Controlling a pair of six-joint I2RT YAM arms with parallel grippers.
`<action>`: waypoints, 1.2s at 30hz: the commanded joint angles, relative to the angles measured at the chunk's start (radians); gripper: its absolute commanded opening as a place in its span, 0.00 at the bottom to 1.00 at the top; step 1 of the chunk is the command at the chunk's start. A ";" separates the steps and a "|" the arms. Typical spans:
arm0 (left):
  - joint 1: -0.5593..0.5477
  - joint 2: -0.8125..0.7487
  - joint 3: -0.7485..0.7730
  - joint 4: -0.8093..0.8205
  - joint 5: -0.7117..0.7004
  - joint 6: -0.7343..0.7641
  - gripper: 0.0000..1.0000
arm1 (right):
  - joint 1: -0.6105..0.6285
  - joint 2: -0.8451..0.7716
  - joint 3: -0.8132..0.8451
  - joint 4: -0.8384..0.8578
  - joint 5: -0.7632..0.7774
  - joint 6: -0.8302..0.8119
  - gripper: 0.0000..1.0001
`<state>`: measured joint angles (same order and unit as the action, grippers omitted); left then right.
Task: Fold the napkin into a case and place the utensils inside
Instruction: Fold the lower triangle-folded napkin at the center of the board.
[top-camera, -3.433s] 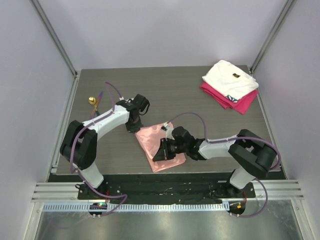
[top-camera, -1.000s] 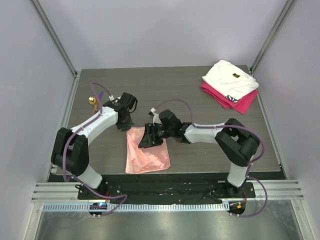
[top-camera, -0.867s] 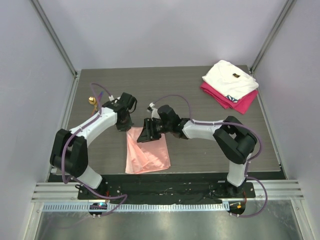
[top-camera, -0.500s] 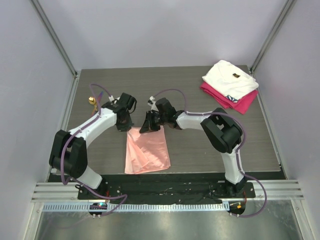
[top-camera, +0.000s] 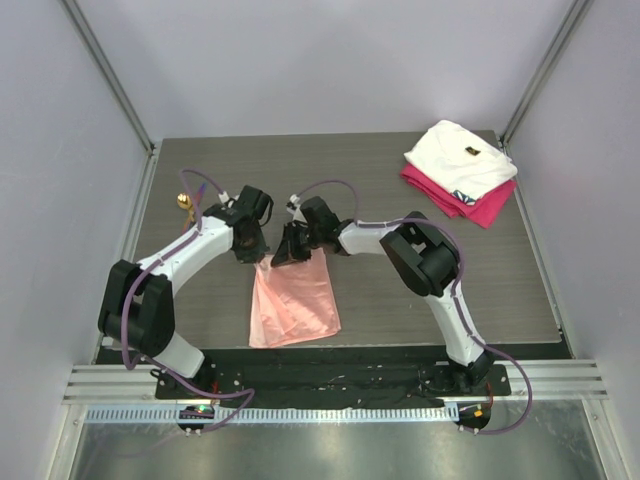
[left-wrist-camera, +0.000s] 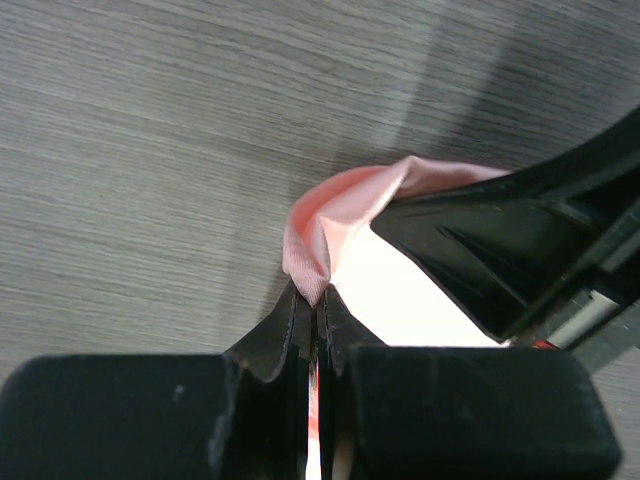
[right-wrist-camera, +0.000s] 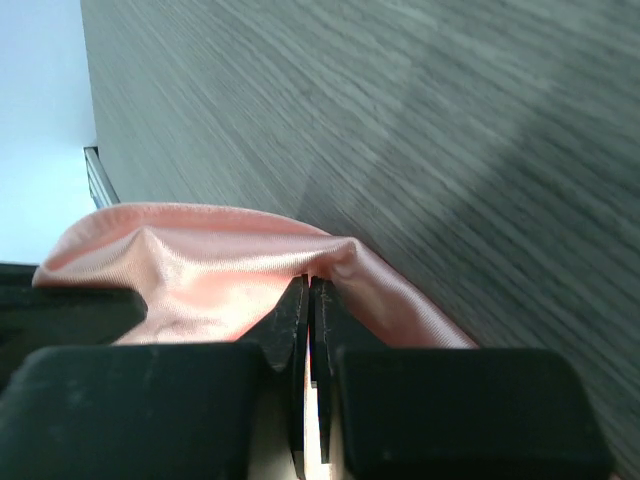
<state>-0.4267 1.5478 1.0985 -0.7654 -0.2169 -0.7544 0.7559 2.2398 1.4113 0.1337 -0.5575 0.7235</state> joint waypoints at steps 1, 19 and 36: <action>0.005 -0.003 0.020 0.058 0.060 -0.029 0.00 | 0.008 0.026 0.043 0.027 -0.004 0.016 0.03; 0.005 0.169 0.037 0.230 0.172 -0.145 0.00 | -0.001 -0.132 -0.075 -0.020 -0.010 0.004 0.12; -0.027 0.110 0.000 0.219 0.195 -0.132 0.00 | -0.036 -0.195 -0.152 -0.126 0.116 -0.117 0.19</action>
<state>-0.4389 1.7031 1.1023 -0.5648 -0.0372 -0.8829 0.7269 2.0556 1.2560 0.0196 -0.4881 0.6685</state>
